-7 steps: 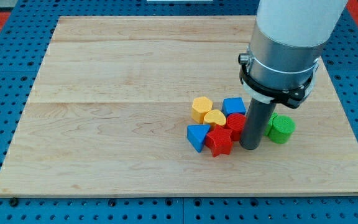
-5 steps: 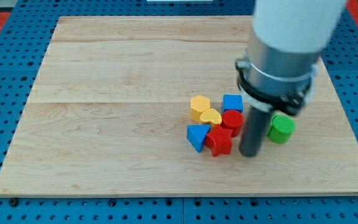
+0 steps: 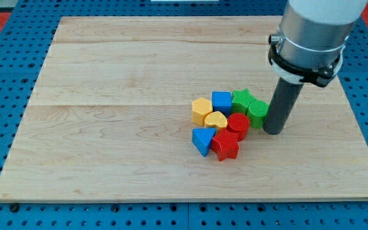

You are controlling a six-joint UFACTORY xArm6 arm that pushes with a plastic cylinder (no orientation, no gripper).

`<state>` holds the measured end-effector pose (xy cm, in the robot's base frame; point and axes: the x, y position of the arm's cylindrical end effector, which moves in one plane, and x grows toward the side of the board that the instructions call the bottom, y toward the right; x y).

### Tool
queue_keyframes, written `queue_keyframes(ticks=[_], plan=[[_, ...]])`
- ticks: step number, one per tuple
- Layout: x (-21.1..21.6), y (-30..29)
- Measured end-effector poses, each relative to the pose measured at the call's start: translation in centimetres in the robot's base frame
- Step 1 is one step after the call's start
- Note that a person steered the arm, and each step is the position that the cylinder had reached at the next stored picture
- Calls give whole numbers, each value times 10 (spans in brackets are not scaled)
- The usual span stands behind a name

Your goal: Push the green star to the top of the yellow heart

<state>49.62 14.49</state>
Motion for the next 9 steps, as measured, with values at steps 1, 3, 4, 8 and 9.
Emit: queue_keyframes(ticks=[1,3,4,8,9], plan=[[-9,3],[-49,28],[-80,26],[-44,-59],[-59,-42]])
